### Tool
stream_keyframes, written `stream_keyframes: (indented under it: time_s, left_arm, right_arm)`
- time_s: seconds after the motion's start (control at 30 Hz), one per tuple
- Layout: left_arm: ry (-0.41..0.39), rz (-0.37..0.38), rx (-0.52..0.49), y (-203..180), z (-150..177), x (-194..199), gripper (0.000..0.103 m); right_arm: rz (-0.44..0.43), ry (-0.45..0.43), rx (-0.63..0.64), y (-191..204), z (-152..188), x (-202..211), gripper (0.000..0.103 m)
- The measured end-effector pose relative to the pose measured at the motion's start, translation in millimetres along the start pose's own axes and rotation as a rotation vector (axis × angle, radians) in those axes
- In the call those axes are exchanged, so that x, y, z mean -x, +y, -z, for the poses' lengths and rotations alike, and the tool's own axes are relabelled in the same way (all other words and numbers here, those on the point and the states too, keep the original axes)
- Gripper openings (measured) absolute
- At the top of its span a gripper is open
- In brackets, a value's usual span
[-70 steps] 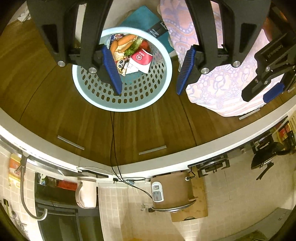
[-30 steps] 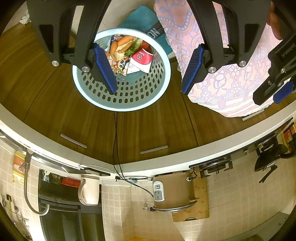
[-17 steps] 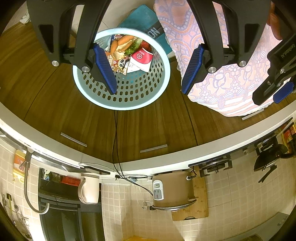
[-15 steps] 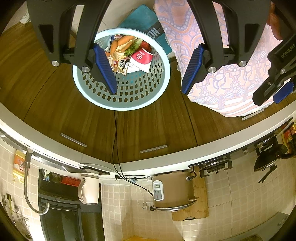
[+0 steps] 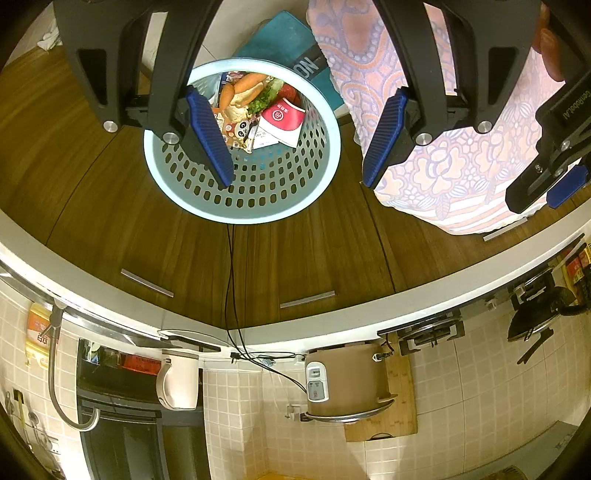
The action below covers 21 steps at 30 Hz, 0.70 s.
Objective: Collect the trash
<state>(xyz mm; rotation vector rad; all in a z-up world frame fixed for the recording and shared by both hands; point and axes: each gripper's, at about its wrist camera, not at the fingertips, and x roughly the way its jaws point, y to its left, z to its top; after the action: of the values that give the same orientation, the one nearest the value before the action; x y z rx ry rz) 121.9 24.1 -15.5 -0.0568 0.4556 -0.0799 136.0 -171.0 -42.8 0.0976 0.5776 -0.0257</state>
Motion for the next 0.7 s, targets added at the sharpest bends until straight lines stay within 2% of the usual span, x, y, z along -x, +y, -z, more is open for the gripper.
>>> stream_keyframes:
  time_s: [0.7]
  left_arm:
    - [0.0,-0.002,-0.003,0.3,-0.3,0.3,0.091]
  right_arm:
    - [-0.005,0.012,0.001,0.4,3.1,-3.5,0.069]
